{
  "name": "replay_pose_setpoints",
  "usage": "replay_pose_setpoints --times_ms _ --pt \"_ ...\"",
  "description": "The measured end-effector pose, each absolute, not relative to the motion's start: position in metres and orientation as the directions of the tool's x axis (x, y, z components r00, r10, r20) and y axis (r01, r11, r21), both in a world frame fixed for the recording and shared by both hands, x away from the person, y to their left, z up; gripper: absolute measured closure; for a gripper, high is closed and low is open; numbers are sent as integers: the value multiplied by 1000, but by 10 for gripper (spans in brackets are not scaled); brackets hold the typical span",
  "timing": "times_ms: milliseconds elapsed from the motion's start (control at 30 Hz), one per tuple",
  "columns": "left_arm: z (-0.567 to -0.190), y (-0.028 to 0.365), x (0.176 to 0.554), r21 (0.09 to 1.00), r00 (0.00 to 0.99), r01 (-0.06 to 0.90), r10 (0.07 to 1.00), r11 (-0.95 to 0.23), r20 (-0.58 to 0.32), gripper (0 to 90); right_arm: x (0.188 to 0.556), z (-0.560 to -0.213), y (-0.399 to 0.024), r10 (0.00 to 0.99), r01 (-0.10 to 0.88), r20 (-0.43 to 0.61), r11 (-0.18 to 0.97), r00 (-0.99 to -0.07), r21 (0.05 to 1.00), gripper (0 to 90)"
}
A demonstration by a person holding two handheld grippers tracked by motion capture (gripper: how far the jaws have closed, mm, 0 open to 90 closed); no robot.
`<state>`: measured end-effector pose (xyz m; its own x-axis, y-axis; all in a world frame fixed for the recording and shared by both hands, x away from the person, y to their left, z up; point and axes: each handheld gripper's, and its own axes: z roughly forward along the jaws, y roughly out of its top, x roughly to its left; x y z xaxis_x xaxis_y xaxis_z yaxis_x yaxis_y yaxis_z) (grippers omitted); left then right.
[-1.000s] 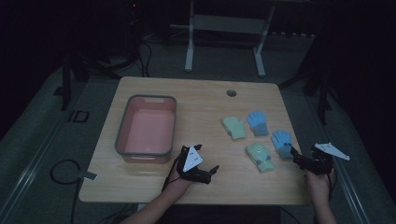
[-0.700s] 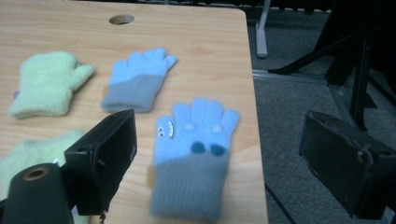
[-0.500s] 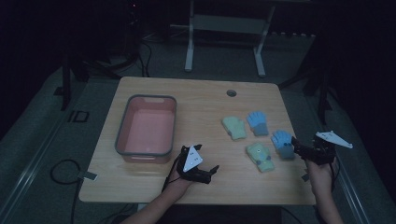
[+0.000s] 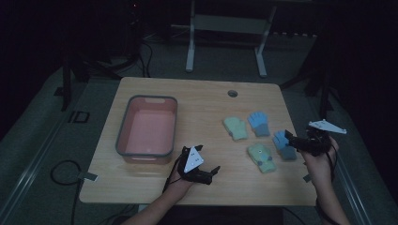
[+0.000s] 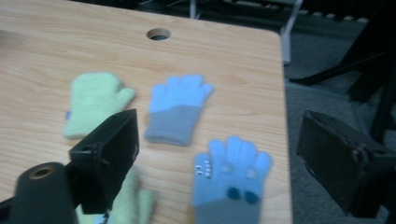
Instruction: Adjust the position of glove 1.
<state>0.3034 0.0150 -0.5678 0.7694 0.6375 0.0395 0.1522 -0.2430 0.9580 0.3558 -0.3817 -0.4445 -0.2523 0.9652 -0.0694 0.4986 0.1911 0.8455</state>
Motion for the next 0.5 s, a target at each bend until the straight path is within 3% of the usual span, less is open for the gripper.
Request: replay_pose_setpoints --times_ms 133,367,500 --pt "-568 15 304 958 768 155 639 -241 37 19 366 -441 -374 956 535 -25 185 -291 824 169" --pt "-568 14 303 957 770 144 636 -251 51 19 378 -435 -349 938 508 -31 215 -345 834 129" --pt "-568 15 303 958 770 153 637 -242 38 19 383 -435 -337 921 487 -39 240 -387 840 301"
